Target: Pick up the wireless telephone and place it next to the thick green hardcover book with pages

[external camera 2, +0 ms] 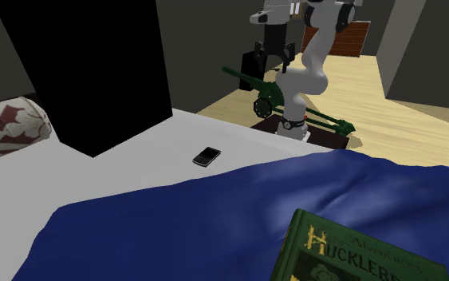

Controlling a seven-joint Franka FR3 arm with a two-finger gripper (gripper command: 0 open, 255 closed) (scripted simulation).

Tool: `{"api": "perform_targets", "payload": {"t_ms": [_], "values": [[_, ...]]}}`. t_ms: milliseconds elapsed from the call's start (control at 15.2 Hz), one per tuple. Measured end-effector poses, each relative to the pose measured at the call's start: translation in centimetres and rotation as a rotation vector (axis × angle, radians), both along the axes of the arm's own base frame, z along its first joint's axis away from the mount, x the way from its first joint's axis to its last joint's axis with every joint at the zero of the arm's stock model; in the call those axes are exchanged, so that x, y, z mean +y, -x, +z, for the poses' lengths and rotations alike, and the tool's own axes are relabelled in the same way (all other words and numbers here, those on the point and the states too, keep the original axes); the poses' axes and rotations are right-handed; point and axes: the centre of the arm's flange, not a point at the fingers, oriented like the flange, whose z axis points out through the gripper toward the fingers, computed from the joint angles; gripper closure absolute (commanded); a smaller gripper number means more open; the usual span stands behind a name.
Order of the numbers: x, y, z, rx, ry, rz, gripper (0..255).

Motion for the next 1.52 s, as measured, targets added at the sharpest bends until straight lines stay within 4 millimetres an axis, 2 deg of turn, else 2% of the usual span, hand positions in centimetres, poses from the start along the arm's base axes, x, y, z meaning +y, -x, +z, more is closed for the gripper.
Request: {"api": "perform_targets", "payload": {"t_ms": [132,264,858,1122,1518], "values": [[-0.1,-0.6,-0.2,-0.001,0.001,0.004,0],[-0.3,-2.0,-1.7,-0.005,0.004,0.016,0],[-1.8,-10.6,-8.5,-0.035,0.021,0.085,0],[-2.7,-15.2,-11.4,-0.050,0.030,0.115,0],[-2.7,-21.3,-16.3,-0.070,0.041,0.162,0]]}}
